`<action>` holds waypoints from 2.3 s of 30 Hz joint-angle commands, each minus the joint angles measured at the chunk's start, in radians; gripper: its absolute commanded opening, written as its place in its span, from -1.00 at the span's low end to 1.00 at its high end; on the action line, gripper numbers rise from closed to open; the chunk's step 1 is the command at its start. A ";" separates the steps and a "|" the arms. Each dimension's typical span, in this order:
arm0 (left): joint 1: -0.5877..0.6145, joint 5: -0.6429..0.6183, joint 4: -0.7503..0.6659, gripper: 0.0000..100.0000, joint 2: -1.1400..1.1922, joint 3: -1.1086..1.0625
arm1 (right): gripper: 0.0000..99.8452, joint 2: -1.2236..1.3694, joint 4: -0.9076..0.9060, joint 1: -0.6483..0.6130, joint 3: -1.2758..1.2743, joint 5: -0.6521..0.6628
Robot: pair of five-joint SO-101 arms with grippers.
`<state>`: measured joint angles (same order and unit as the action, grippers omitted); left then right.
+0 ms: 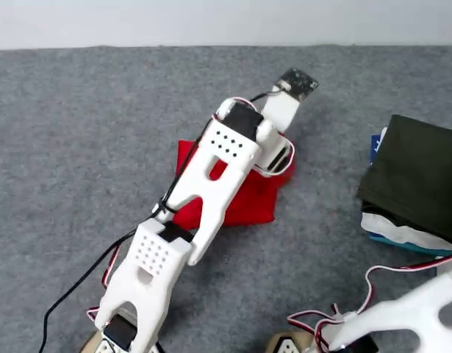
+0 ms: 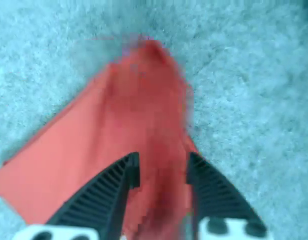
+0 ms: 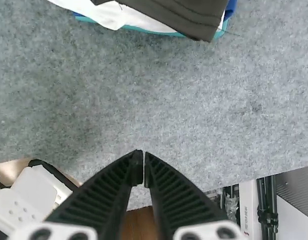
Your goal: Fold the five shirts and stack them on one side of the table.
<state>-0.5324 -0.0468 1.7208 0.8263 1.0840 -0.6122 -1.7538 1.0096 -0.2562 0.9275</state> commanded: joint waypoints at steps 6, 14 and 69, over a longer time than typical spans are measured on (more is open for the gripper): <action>0.155 -0.002 0.037 -0.85 -0.078 0.076 | -0.97 -0.025 -0.039 0.005 0.014 0.008; 0.181 0.080 0.037 -0.97 -0.083 -0.196 | -0.97 -0.025 -0.039 0.005 0.014 0.008; 0.408 0.218 -0.308 -0.97 0.026 -0.432 | -0.97 -0.022 -0.024 -0.002 0.008 0.002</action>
<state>-0.1657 0.1603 1.4093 0.8508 0.5854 -0.6122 -1.7538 1.0096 -0.2562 0.9275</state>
